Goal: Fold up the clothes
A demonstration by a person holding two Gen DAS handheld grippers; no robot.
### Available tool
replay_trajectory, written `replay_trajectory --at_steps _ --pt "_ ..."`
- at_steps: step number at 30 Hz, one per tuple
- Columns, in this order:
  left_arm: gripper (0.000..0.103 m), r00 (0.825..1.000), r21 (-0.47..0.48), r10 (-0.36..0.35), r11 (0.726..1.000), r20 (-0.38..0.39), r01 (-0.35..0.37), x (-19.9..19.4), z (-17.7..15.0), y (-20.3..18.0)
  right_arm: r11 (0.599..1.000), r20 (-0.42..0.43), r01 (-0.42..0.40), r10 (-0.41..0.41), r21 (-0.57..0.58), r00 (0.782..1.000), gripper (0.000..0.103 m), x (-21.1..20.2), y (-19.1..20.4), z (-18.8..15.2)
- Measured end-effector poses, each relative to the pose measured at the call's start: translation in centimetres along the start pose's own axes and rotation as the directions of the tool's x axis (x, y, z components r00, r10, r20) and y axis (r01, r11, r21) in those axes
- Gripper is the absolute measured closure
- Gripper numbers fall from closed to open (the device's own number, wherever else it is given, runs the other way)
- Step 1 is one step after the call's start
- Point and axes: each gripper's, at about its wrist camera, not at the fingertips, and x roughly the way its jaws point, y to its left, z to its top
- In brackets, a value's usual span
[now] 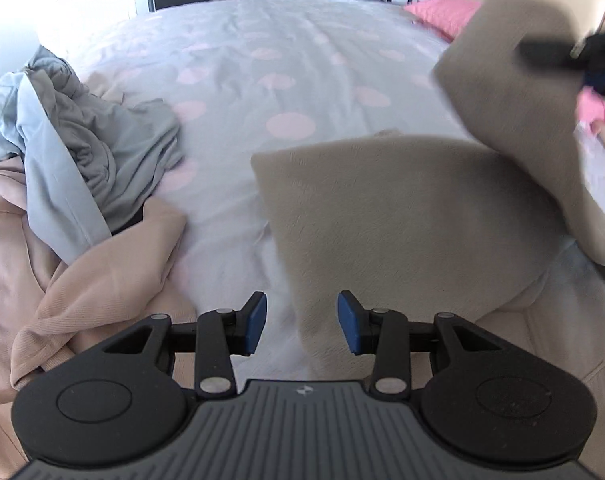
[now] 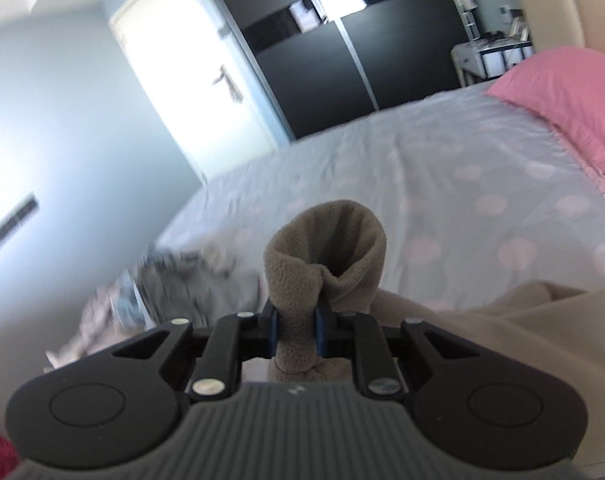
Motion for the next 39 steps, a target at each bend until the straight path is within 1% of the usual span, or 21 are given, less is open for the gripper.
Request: replay_trajectory --at_steps 2,5,7,9,10,11,12,14,15,17,19,21,22,23,24,26,27,28,31,35,39 --pt "0.066 1.0 0.003 0.0 1.0 -0.002 0.0 0.2 0.1 0.1 0.999 -0.062 0.011 -0.013 -0.034 0.998 0.083 2.3 0.6 -2.0" --pt "0.066 1.0 -0.023 -0.023 0.999 -0.001 0.023 0.4 0.0 0.4 0.999 -0.13 0.007 -0.011 -0.034 0.991 0.074 4.0 0.3 -4.3" --pt "0.065 0.999 -0.035 -0.054 0.998 0.01 0.054 0.4 0.0 0.7 1.0 -0.153 -0.016 0.015 -0.006 0.988 0.055 4.2 -0.1 -4.9" --pt "0.055 0.995 -0.037 -0.092 0.995 0.029 0.093 0.3 -0.1 1.0 0.998 -0.137 -0.056 0.058 0.022 0.989 0.044 3.2 -0.8 -4.8" --pt "0.053 0.994 -0.043 -0.1 0.994 0.033 0.102 0.3 0.0 0.9 0.998 -0.12 -0.067 0.069 0.02 0.99 0.04 2.0 -1.0 -4.8" --pt "0.052 0.993 -0.049 -0.108 0.993 0.036 0.11 0.3 0.1 0.9 0.998 -0.104 -0.069 0.069 0.009 0.992 0.038 0.6 -1.3 -4.7" --pt "0.051 0.993 -0.054 -0.115 0.992 0.04 0.117 0.4 0.2 0.8 0.998 -0.088 -0.059 0.059 -0.003 0.994 0.035 -0.4 -1.8 -4.6" --pt "0.048 0.99 -0.066 -0.13 0.989 0.048 0.133 0.5 0.4 0.7 0.999 -0.06 -0.02 0.018 -0.027 0.998 0.031 -2.5 -3.4 -4.5" --pt "0.044 0.989 -0.072 -0.137 0.987 0.051 0.141 0.5 0.5 0.7 0.999 -0.05 0.01 -0.012 -0.038 0.999 0.03 -3.5 -4.6 -4.4" --pt "0.043 0.988 -0.089 -0.149 0.984 0.047 0.153 1.2 1.0 0.5 0.995 -0.041 0.087 -0.09 -0.052 0.995 0.03 -5.3 -7.4 -4.7" --pt "0.043 0.987 -0.114 -0.156 0.981 0.039 0.16 2.3 1.6 0.3 0.984 -0.044 0.173 -0.174 -0.032 0.984 0.03 -6.9 -10.8 -5.2" --pt "0.043 0.986 -0.145 -0.161 0.976 0.035 0.165 3.4 2.2 0.2 0.967 -0.041 0.255 -0.254 0.025 0.966 0.03 -8.4 -14.5 -5.7" --pt "0.045 0.987 -0.16 -0.159 0.974 0.038 0.163 3.9 2.5 0.1 0.955 -0.031 0.291 -0.29 0.064 0.957 0.03 -9.2 -16.5 -5.8" --pt "0.05 0.986 -0.173 -0.165 0.97 0.035 0.168 4.5 2.8 0.1 0.94 -0.022 0.326 -0.326 0.104 0.945 0.03 -10.0 -18.4 -6.0" --pt "0.067 0.985 -0.187 -0.171 0.967 0.032 0.174 5.0 3.1 0.0 0.922 -0.006 0.359 -0.362 0.144 0.932 0.03 -10.9 -20.2 -6.1" --pt "0.088 0.979 -0.198 -0.201 0.959 0.023 0.201 5.8 3.6 -0.2 0.883 0.025 0.421 -0.435 0.209 0.9 0.03 -12.6 -23.2 -6.5" --pt "0.094 0.982 -0.194 -0.187 0.963 0.03 0.189 5.8 3.8 -0.4 0.882 0.024 0.428 -0.441 0.199 0.897 0.03 -12.9 -23.7 -6.9" --pt "0.097 0.984 -0.177 -0.173 0.968 0.039 0.177 5.6 4.0 -0.8 0.89 0.015 0.424 -0.432 0.17 0.902 0.03 -12.9 -23.7 -7.3" --pt "0.1 0.982 -0.136 -0.156 0.976 0.101 0.169 4.3 4.6 -1.8 0.91 -0.013 0.407 -0.407 0.083 0.913 0.03 -12.9 -23.7 -8.5" --pt "0.1 0.969 -0.132 -0.175 0.971 0.174 0.199 1.6 6.4 -2.5 0.926 -0.054 0.376 -0.377 -0.033 0.925 0.03 -12.9 -23.8 -10.2" --pt "0.1 0.958 -0.098 -0.184 0.973 0.22 0.21 -1.2 8.1 -3.6 0.931 -0.099 0.335 -0.35 -0.147 0.931 0.03 -12.9 -23.8 -11.9"
